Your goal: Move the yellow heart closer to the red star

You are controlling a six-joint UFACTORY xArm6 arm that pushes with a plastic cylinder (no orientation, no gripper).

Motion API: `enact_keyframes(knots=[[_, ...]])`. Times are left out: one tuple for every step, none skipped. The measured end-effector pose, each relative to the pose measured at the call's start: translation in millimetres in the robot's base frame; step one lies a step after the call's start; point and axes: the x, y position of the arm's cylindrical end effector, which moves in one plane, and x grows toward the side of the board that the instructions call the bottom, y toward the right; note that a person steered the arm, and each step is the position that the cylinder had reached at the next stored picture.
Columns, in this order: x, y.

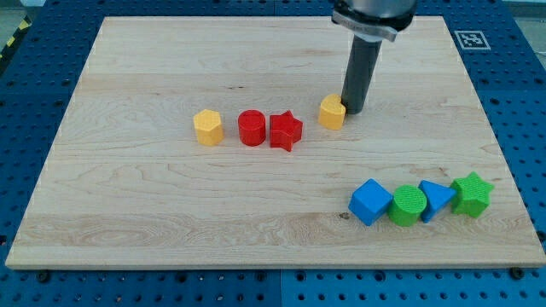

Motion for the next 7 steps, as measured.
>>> enact_keyframes(knots=[[-17.6,-7.4],[-12.3,-26.7],[12.9,-33.6],[21.9,-35.1],[9.3,-31.2],[25.4,-12.4],[43.8,-16.7]])
